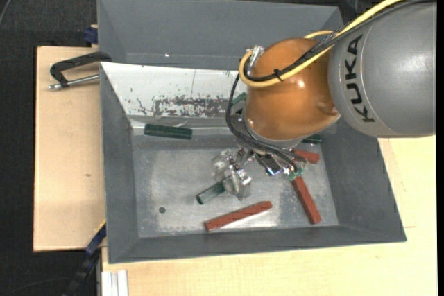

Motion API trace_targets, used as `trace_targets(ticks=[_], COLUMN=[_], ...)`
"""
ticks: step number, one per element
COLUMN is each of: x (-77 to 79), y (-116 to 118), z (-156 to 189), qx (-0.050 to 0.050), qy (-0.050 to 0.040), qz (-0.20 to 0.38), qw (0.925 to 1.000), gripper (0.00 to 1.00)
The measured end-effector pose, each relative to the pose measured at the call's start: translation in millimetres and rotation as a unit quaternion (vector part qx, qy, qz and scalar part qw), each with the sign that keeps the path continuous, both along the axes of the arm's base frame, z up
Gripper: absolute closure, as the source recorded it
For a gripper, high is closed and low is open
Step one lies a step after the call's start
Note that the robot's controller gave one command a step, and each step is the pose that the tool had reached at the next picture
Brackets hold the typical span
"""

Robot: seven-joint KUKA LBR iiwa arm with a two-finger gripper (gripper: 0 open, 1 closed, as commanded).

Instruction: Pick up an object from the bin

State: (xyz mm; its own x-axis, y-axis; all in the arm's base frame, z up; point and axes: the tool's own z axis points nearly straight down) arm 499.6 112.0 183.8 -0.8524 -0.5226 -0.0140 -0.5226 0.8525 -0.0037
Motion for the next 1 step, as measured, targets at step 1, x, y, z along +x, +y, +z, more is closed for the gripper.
trace_targets(ticks=[1], x=[1.6], y=[1.3], z=[16.5], qx=[0.000], qy=[0.0026], qz=[0.000], qw=[1.0000], gripper=[1.00])
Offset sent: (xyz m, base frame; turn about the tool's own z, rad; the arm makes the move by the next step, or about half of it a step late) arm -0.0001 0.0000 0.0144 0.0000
